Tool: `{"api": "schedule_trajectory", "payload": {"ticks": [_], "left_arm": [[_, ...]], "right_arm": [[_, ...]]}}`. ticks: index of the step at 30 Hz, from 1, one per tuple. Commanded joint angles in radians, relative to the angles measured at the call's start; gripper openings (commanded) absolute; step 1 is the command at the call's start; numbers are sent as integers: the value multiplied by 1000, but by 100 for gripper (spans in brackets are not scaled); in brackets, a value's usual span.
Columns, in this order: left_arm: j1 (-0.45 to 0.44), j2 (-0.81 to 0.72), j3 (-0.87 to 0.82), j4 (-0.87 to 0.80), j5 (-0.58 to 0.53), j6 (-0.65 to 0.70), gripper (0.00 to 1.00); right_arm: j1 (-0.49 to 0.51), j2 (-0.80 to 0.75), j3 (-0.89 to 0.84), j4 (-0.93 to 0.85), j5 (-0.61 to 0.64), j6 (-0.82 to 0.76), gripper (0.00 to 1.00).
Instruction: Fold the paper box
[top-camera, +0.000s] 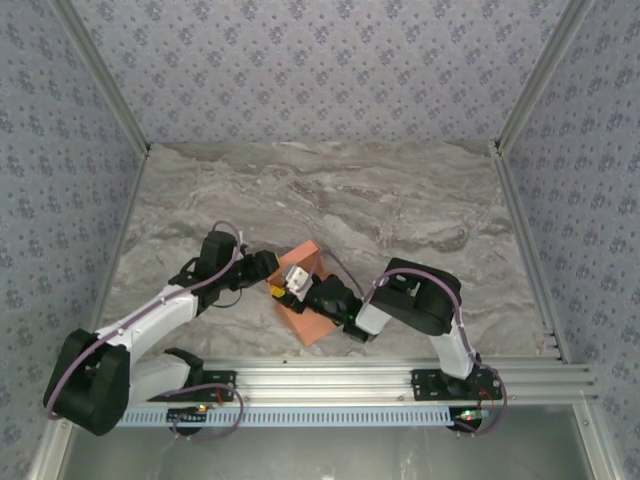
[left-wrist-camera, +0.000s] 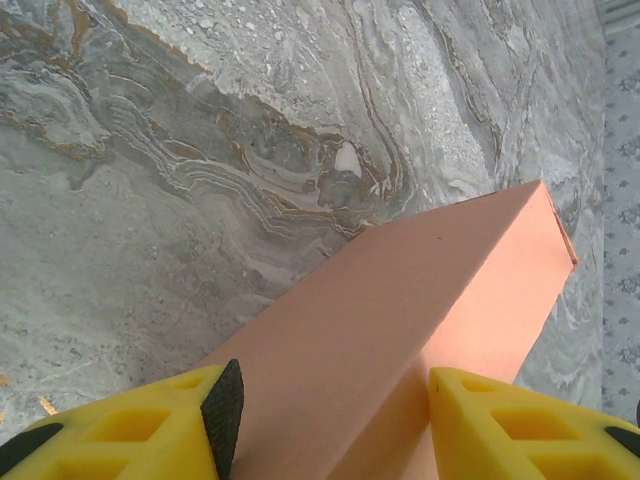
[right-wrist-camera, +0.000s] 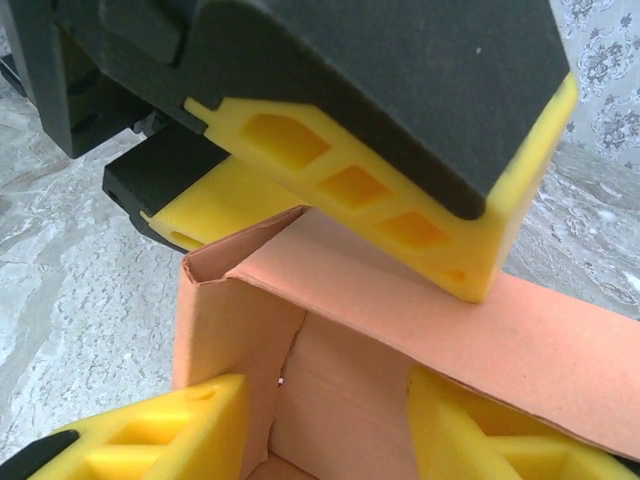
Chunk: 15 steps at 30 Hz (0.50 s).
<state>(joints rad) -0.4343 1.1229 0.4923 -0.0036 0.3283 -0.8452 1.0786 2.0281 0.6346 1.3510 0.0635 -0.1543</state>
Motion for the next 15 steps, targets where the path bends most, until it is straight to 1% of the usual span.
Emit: {"api": "schedule_trajectory", "payload": {"ticks": [1,3,5,9,12,15], "left_arm": [[-4,16,-34,-82,-38,-33,51],[-4,17,-34,-82,-43,-31,51],[-3,16,-30,-85,-48,-28,51],[-4,9,-26,-93,-64,-27,51],[-4,1,-25,-101,-81,-31,51],[-4,-6,-23,-105,-94,-42,50]], "right_arm": [[27,9,34,-2,-111,-7,49],[25,4,34,-20,-169,-23,48],[29,-5,30,-53,-199,-48,46],[24,-24,-7,-55,-184,-72,41],[15,-46,-29,-58,-177,-83,40],[18,-70,-35,-100,-175,-93,40]]}}
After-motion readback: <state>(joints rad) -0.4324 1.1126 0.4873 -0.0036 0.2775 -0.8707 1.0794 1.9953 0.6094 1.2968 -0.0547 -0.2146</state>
